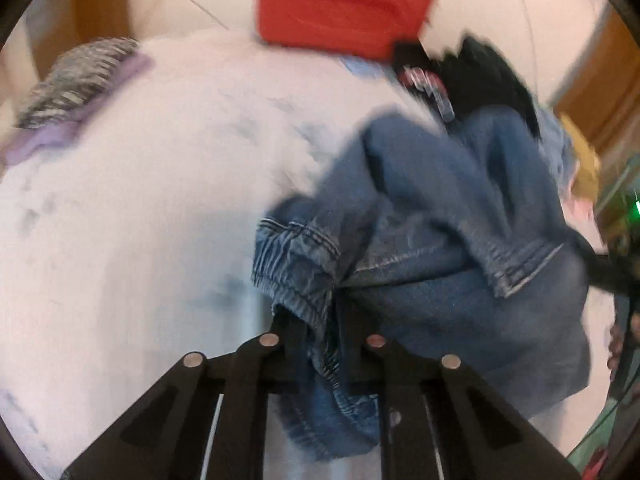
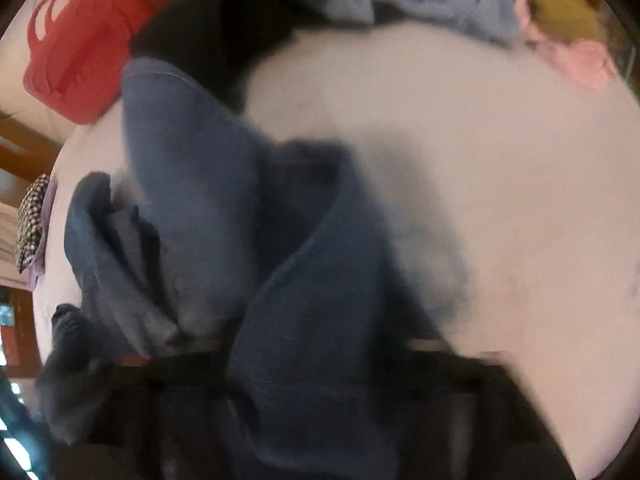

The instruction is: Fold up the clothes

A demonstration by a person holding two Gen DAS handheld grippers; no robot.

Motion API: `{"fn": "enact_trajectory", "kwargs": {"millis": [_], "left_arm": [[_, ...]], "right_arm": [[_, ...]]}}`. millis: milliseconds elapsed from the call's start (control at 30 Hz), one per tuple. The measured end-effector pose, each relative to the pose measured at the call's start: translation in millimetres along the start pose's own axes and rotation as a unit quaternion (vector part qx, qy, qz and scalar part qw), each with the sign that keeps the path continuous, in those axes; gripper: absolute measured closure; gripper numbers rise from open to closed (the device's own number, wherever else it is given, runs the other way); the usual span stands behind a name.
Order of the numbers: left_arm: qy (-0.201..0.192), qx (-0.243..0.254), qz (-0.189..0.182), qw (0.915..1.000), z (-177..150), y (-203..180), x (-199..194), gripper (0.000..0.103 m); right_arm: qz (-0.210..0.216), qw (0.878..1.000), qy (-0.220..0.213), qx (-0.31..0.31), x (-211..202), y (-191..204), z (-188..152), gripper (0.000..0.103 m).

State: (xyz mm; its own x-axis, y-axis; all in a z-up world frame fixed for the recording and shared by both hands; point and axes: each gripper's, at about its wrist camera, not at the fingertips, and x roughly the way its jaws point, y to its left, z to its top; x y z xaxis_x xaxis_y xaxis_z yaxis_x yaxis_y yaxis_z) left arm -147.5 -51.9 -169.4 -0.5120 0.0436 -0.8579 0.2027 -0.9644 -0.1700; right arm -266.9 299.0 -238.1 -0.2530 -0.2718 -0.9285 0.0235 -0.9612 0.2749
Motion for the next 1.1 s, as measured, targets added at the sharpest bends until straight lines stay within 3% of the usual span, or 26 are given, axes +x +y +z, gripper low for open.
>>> {"fn": "enact_trajectory", "kwargs": {"millis": [100,233,333,433,467,567,633,700,733,767,867,1000,1100], "left_arm": [[-0.024,-0.01,0.014,0.9996,14,33,-42,0.093],[-0.075,-0.013,0.01,0.997,27,67,-110,0.093],[-0.11,-0.006,0.046,0.9928,40,79,-143,0.093],[-0.105,0.0,0.074,0.9917,55,97,-135,0.093],[-0.08,0.002,0.073,0.9941,59,102,-121,0.093],[-0.016,0.004,0.063,0.9979,55,121,-86,0.092],[0.001,-0.001,0.055,0.9985,47,135,-76,0.089],[-0.001,-0.009,0.052,0.9986,39,145,-77,0.066],[-0.006,-0.013,0.053,0.9985,36,148,-79,0.03],[-0.015,-0.015,0.061,0.9979,34,154,-80,0.0],[-0.02,-0.01,0.057,0.9981,31,165,-75,0.0],[0.012,-0.008,0.036,0.9993,23,168,-41,0.001],[0.028,-0.017,0.01,0.9994,12,157,-17,0.014]], "right_arm": [[0.036,0.996,-0.068,0.039,-58,-19,-15,0.092],[0.078,0.977,-0.17,0.101,-153,-43,-54,0.09],[0.072,0.976,-0.186,0.085,-188,-26,-77,0.079],[0.069,0.984,-0.148,0.068,-187,-8,-76,0.015],[0.066,0.987,-0.133,0.064,-182,-5,-75,0.011],[0.067,0.989,-0.115,0.069,-174,1,-79,0.011],[0.068,0.987,-0.118,0.085,-172,-3,-87,0.011],[0.062,0.986,-0.118,0.102,-170,-10,-96,0.011],[0.05,0.986,-0.114,0.112,-167,-13,-101,0.011],[0.034,0.986,-0.106,0.125,-163,-19,-107,0.011],[0.017,0.984,-0.092,0.154,-150,-34,-118,0.011],[0.013,0.98,-0.084,0.179,-132,-45,-126,0.011],[0.006,0.977,-0.082,0.195,-123,-50,-126,0.011]]}}
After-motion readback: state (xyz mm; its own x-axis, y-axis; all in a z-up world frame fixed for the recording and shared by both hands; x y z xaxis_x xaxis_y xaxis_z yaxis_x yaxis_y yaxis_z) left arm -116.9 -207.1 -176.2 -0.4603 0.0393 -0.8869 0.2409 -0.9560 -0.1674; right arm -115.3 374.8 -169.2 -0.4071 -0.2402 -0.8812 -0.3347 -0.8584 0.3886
